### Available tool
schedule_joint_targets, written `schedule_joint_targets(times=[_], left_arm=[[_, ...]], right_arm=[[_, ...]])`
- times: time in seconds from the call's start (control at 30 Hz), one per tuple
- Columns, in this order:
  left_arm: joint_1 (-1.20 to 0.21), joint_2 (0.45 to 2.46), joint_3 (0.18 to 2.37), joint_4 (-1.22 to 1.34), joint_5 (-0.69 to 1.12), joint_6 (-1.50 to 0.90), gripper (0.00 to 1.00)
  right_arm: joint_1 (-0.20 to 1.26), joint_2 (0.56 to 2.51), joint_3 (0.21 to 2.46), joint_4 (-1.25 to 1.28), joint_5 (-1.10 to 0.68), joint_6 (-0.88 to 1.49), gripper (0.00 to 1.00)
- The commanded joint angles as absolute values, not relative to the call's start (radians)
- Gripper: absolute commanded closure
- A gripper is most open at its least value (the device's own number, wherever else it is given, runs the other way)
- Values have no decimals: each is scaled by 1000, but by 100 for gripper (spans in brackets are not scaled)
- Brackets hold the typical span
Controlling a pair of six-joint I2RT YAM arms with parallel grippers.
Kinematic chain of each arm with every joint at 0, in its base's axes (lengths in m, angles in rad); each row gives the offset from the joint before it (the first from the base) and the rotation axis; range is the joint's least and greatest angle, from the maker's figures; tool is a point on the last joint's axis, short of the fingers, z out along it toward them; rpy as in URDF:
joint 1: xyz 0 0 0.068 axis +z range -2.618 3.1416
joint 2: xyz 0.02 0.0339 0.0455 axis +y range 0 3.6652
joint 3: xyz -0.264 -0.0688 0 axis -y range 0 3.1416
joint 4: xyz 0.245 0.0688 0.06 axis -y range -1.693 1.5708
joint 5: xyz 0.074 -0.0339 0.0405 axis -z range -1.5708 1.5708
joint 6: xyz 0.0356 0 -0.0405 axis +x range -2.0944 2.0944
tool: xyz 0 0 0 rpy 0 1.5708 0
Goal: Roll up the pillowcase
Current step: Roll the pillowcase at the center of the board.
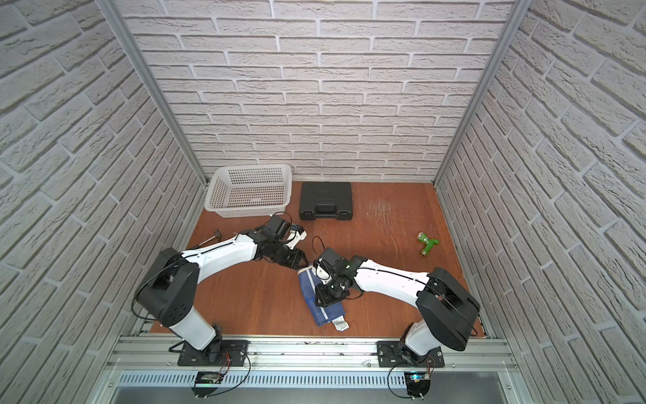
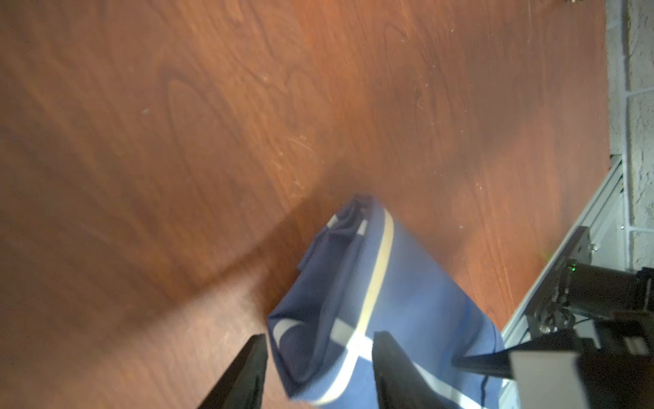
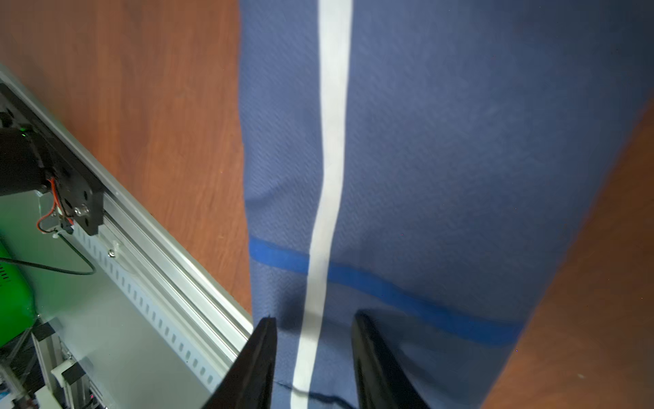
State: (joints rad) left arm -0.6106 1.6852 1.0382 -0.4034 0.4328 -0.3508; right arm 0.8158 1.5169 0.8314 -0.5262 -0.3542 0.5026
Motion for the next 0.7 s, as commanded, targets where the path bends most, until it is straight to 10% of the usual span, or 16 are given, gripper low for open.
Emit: schedule_joint_targets(times=[0.0, 0.67], left_arm=[[-634, 1750, 1069, -411, 412, -288, 52], [-644, 1928, 1157, -469, 312, -127, 68]], right_arm=[[792, 1536, 774, -410, -403, 526, 62], [540, 1376, 745, -415, -505, 439, 48]])
